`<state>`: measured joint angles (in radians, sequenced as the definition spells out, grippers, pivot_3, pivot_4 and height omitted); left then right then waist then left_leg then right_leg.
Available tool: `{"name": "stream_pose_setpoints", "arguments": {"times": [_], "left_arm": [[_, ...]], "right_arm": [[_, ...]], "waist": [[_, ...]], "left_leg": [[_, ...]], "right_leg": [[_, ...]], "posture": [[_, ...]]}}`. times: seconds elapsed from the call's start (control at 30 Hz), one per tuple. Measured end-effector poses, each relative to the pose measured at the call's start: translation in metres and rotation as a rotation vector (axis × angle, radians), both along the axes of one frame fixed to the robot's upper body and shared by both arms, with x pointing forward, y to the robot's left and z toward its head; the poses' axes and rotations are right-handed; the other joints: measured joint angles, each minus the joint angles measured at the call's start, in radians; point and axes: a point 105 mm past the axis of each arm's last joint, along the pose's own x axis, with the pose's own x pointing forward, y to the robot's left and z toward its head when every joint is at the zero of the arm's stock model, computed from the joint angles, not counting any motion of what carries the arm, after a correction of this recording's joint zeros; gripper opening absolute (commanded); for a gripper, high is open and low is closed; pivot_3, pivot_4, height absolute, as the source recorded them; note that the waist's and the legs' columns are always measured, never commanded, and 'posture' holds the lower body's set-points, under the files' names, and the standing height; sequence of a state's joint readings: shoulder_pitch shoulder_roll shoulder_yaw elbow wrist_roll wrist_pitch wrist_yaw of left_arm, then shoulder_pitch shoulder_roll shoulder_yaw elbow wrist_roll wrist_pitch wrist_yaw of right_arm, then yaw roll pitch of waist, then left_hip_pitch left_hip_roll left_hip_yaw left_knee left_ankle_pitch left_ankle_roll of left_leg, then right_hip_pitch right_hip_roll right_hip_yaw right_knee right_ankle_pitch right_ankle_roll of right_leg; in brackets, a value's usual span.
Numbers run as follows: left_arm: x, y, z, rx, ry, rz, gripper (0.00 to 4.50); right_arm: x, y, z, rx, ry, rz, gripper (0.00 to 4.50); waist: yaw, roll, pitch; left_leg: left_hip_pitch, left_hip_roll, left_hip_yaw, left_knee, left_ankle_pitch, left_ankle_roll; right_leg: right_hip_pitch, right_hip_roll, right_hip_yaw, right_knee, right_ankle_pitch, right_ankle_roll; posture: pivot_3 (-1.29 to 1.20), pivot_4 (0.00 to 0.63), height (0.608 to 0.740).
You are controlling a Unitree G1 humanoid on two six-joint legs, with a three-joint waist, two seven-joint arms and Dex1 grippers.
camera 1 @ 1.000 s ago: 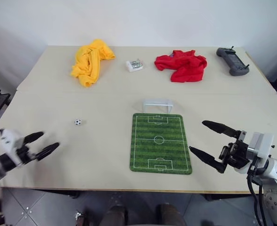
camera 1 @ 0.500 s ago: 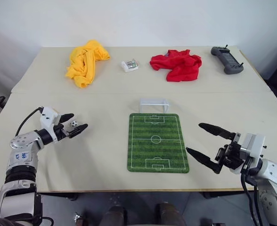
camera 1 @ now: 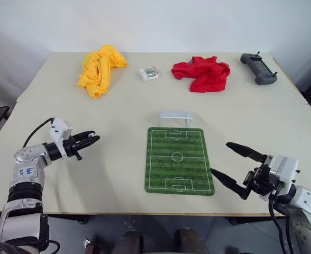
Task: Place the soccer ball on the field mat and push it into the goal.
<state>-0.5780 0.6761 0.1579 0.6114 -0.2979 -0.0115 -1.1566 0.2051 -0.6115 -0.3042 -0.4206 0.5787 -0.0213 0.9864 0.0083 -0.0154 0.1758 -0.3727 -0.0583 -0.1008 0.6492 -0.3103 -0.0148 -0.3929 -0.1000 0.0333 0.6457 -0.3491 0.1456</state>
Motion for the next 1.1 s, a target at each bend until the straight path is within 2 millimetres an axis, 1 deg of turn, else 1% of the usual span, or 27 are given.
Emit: {"name": "stream_pose_setpoints", "arguments": {"times": [0.03,0.1,0.17,0.2,0.27,0.3,0.33,0.37,0.43,0.57,0.67,0.73,0.8,0.97,1.1], "left_arm": [[-0.004,-0.014,0.006,0.026,-0.015,-0.077,0.88],[-0.017,-0.053,0.017,0.077,-0.037,-0.27,0.88],[-0.033,-0.086,0.019,0.106,-0.031,-0.43,0.88],[-0.047,-0.104,0.014,0.141,-0.009,-0.527,0.88],[-0.072,-0.13,-0.003,0.22,0.016,-0.669,0.88],[-0.081,-0.143,-0.01,0.229,0.02,-0.708,0.88],[-0.086,-0.153,-0.014,0.22,0.021,-0.728,0.88],[-0.092,-0.167,-0.018,0.202,0.029,-0.734,0.88],[-0.097,-0.185,-0.02,0.202,0.022,-0.727,0.88],[-0.096,-0.197,-0.028,0.248,0.012,-0.668,0.88],[-0.094,-0.207,-0.034,0.242,0.023,-0.65,0.88],[-0.092,-0.208,-0.038,0.258,0.021,-0.64,0.88],[-0.087,-0.207,-0.041,0.276,0.02,-0.621,0.88],[-0.089,-0.214,-0.05,0.275,0.033,-0.638,0.88],[-0.089,-0.215,-0.049,0.274,0.024,-0.642,0.88]], "right_arm": [[-0.004,-0.003,-0.002,-0.024,0.017,0.011,4.5],[-0.012,-0.01,-0.008,-0.082,0.061,0.051,4.5],[-0.017,-0.018,-0.012,-0.122,0.097,0.071,4.5],[-0.019,-0.023,-0.015,-0.145,0.118,0.08,4.5],[-0.021,-0.035,-0.018,-0.162,0.137,0.063,4.5],[-0.022,-0.04,-0.019,-0.165,0.14,0.053,4.5],[-0.022,-0.042,-0.019,-0.168,0.144,0.048,4.5],[-0.023,-0.044,-0.02,-0.17,0.147,0.048,4.5],[-0.026,-0.044,-0.022,-0.174,0.158,0.055,4.5],[-0.039,-0.043,-0.029,-0.189,0.201,0.072,4.5],[-0.046,-0.045,-0.032,-0.194,0.214,0.06,4.5],[-0.045,-0.047,-0.031,-0.195,0.206,0.043,4.5],[-0.045,-0.045,-0.028,-0.194,0.192,0.04,4.5],[-0.045,-0.037,-0.024,-0.176,0.159,0.026,4.5],[-0.047,-0.034,-0.023,-0.167,0.158,0.014,4.5]], "waist": [[0.002,0.0,0.0],[0.006,0.0,0.0],[0.007,0.0,0.0],[0.006,0.0,0.0],[-0.003,0.001,0.0],[-0.007,0.002,0.0],[-0.007,0.002,0.0],[-0.007,0.002,0.0],[-0.006,0.002,0.0],[0.001,0.003,0.0],[0.01,0.003,0.0],[0.012,0.003,0.0],[0.014,0.003,0.0],[0.018,0.003,0.0],[0.018,0.003,0.0]], "left_leg": [[0.0,0.0,0.0,0.0,0.0,0.0],[0.0,0.0,0.0,0.0,0.0,0.001],[0.0,0.0,0.0,0.0,0.0,0.001],[0.001,0.0,0.001,0.0,-0.001,0.001],[0.001,0.001,0.002,-0.001,-0.001,0.001],[0.002,0.001,0.002,-0.001,-0.001,0.001],[0.002,0.001,0.002,-0.001,-0.001,0.001],[0.001,0.001,0.002,0.0,-0.001,0.001],[0.001,0.001,0.002,0.001,-0.001,0.001],[0.002,0.001,0.002,0.001,0.0,0.001],[0.002,0.0,0.002,0.002,-0.001,0.001],[0.002,0.0,0.002,0.002,0.0,0.001],[0.002,0.001,0.002,0.002,0.0,0.001],[0.001,0.0,0.002,0.002,0.0,0.001],[0.001,0.0,0.001,0.002,0.0,0.001]], "right_leg": [[0.0,0.0,0.0,0.0,0.0,0.0],[0.001,0.0,0.0,-0.001,0.0,0.0],[0.001,0.0,0.0,-0.002,0.0,0.0],[0.001,0.001,0.001,-0.002,0.0,0.0],[0.001,0.001,0.002,-0.002,0.0,0.0],[0.001,0.002,0.002,-0.001,0.0,0.0],[0.001,0.002,0.002,-0.001,0.0,0.0],[0.002,0.002,0.002,-0.001,0.0,0.0],[0.002,0.002,0.003,-0.001,0.0,0.0],[0.003,0.003,0.003,-0.001,0.0,0.0],[0.003,0.002,0.003,-0.002,0.0,0.0],[0.003,0.002,0.003,-0.002,0.0,0.0],[0.003,0.003,0.003,-0.002,0.0,0.0],[0.003,0.002,0.003,-0.002,0.0,0.0],[0.003,0.002,0.002,-0.002,0.0,0.0]], "posture": [[0.0,0.15,0.74],[0.0,0.15,0.74],[0.0,0.15,0.74],[0.0,0.15,0.74],[0.0,0.15,0.74],[0.0,0.15,0.74],[0.0,0.15,0.74],[0.0,0.15,0.74],[0.0,0.15,0.74],[0.0,0.15,0.74],[0.0,0.15,0.74],[0.0,0.15,0.74],[0.0,0.15,0.74],[0.0,0.15,0.74],[0.0,0.15,0.74]]}}
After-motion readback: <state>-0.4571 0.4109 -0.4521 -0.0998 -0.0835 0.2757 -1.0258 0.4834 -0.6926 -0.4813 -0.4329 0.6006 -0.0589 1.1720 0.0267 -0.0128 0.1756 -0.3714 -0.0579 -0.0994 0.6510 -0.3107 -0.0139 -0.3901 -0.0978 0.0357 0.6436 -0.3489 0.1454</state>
